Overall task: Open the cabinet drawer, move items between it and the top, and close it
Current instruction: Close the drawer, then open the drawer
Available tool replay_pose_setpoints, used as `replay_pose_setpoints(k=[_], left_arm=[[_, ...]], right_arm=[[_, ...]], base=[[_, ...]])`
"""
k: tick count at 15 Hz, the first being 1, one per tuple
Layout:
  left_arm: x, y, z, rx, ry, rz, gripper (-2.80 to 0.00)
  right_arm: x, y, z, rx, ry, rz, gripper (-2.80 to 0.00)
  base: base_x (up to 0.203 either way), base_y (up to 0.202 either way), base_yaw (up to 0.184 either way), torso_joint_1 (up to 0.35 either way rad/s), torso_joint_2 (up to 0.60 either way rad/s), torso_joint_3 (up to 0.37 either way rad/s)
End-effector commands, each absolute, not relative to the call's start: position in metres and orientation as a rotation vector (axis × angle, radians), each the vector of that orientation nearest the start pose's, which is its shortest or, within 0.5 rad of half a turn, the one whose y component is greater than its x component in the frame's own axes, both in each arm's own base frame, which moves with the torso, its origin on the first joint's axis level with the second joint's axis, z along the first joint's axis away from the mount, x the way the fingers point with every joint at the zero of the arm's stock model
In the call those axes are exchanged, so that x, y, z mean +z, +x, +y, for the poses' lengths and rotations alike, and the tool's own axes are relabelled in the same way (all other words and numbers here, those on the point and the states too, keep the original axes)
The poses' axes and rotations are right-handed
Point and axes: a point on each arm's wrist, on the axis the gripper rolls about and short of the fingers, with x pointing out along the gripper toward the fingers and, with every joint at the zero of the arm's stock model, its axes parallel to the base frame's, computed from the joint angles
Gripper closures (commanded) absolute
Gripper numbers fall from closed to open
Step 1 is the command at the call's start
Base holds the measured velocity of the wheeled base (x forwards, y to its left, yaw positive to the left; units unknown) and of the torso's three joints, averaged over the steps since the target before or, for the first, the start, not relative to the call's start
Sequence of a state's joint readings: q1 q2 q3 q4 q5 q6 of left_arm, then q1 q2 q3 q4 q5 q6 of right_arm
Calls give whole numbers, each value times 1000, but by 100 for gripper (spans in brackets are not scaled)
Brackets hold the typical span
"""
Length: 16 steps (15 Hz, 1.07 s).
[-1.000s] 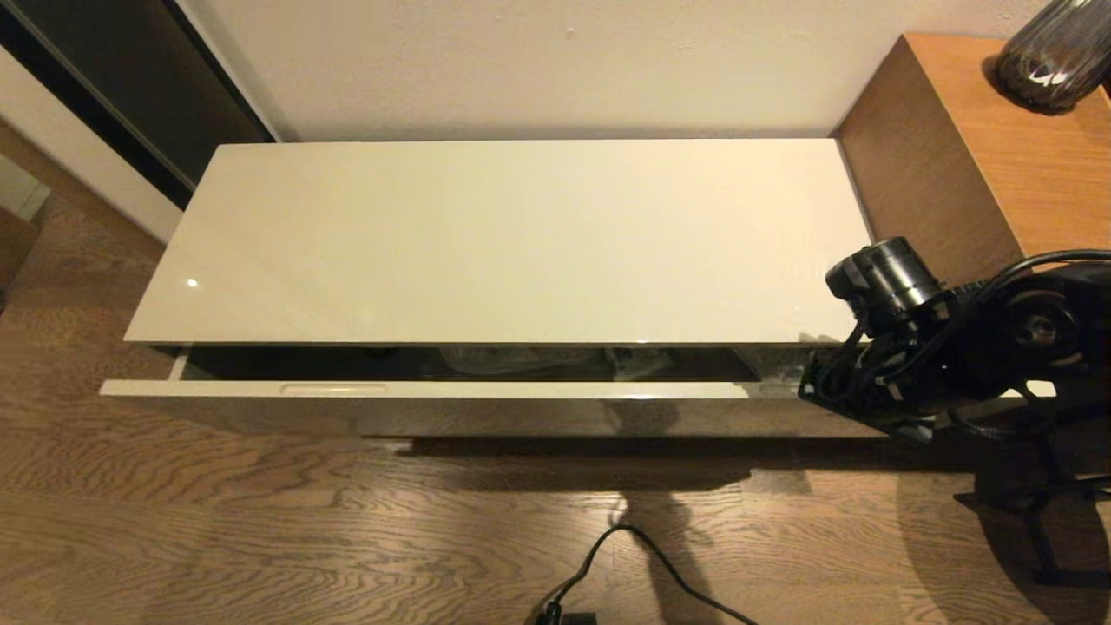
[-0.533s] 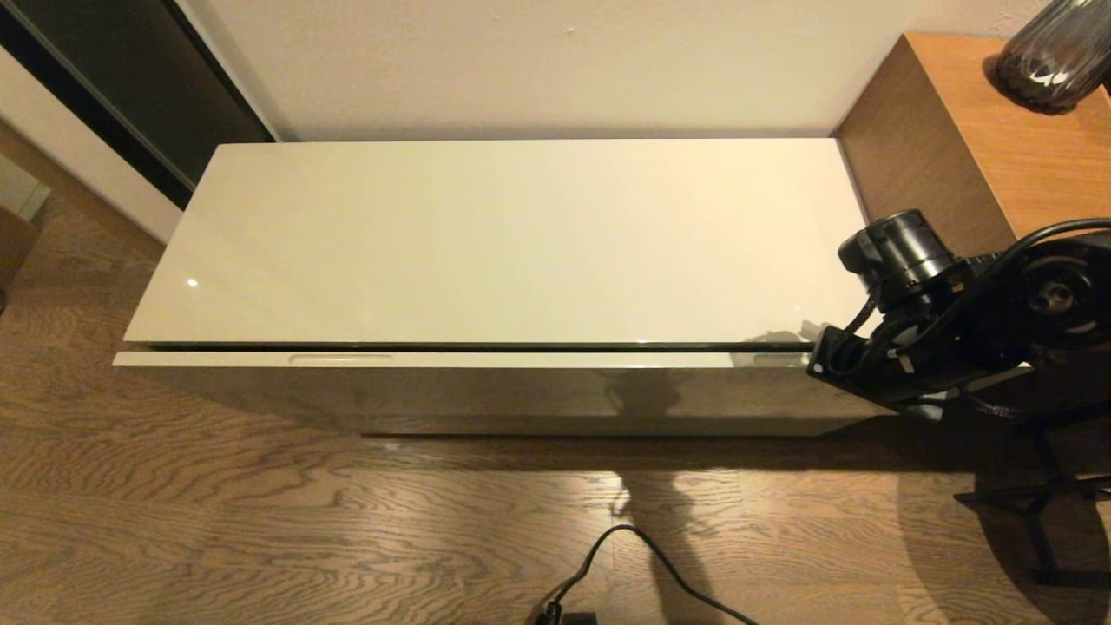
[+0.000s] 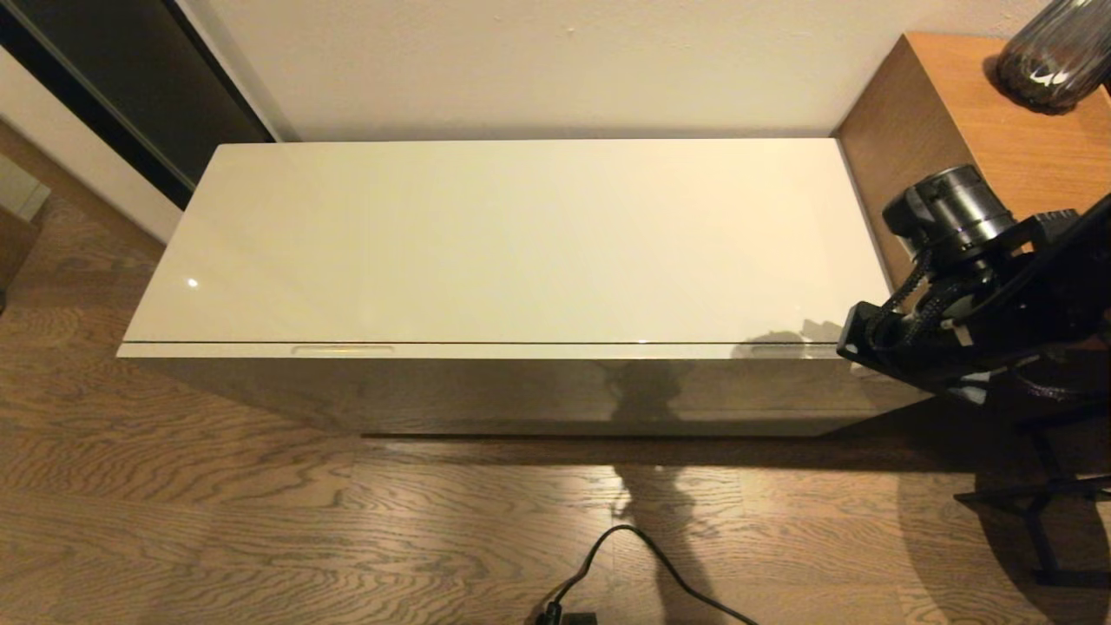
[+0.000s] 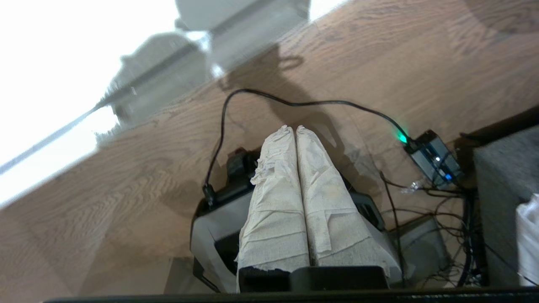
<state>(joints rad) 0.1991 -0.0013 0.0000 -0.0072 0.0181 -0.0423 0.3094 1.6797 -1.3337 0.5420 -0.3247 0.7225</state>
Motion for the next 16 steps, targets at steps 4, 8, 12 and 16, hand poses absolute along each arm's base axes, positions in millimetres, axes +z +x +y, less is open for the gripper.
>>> replay_pose_setpoints(k=[4, 8, 12, 16], left_arm=[[75, -25, -5, 217, -39, -51, 0], [75, -25, -5, 217, -39, -51, 0], [75, -25, -5, 217, -38, -52, 0], [75, -25, -5, 217, -39, -51, 0]], right_arm=[[280, 196, 56, -276, 442, 710, 0], [296, 86, 22, -250, 578, 696, 0], [278, -6, -6, -230, 598, 721, 0], [265, -58, -19, -100, 371, 636, 0]], base=[[0, 0, 0, 0, 0, 0], [0, 0, 0, 0, 0, 0], [0, 0, 0, 0, 0, 0], [0, 0, 0, 0, 0, 0]])
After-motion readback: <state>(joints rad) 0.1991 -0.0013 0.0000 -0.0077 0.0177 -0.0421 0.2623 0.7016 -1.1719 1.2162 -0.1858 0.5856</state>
